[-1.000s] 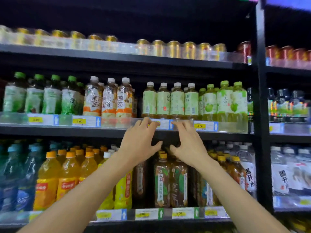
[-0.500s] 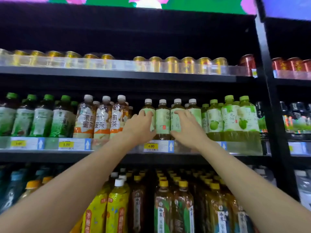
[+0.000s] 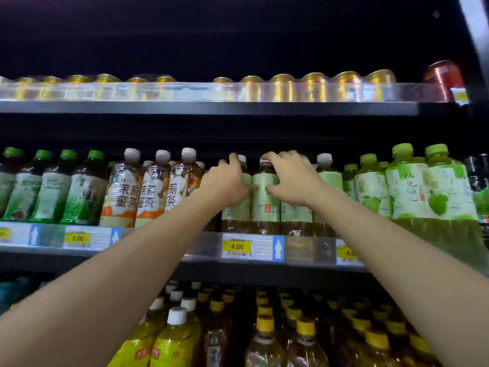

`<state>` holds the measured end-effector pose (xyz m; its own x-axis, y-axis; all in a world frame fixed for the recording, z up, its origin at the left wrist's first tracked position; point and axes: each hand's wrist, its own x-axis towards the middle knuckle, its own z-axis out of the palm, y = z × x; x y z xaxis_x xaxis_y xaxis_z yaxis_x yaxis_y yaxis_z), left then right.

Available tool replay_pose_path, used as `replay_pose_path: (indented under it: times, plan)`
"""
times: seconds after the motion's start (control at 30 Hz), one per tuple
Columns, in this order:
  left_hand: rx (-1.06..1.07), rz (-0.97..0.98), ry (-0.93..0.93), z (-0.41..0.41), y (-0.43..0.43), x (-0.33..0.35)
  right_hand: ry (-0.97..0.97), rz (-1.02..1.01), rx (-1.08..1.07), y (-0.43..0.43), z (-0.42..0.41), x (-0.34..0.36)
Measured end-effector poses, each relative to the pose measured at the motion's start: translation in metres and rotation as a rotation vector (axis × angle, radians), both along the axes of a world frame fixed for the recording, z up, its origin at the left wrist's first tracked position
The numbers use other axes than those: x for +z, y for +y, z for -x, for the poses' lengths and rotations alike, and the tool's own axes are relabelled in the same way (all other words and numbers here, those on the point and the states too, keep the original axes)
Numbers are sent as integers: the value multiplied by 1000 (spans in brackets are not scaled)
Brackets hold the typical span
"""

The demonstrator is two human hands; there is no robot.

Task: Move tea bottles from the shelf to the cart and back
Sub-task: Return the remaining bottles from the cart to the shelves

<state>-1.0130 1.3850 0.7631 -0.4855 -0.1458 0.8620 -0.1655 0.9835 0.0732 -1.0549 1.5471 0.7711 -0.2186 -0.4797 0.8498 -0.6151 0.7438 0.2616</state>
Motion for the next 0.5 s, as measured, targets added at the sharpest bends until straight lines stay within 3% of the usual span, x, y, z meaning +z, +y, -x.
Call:
replay_pose_path:
  times: [0.17, 0.37, 0.5]
  plan:
    - [-44, -3, 30, 4, -9, 1, -14, -23, -38, -4, 13, 2]
    - [-217, -16, -113, -11, -19, 12, -64, -3, -32, -5, 15, -3]
    - [-182, 17, -150, -8, -17, 19, -87, 1, -22, -4, 14, -1]
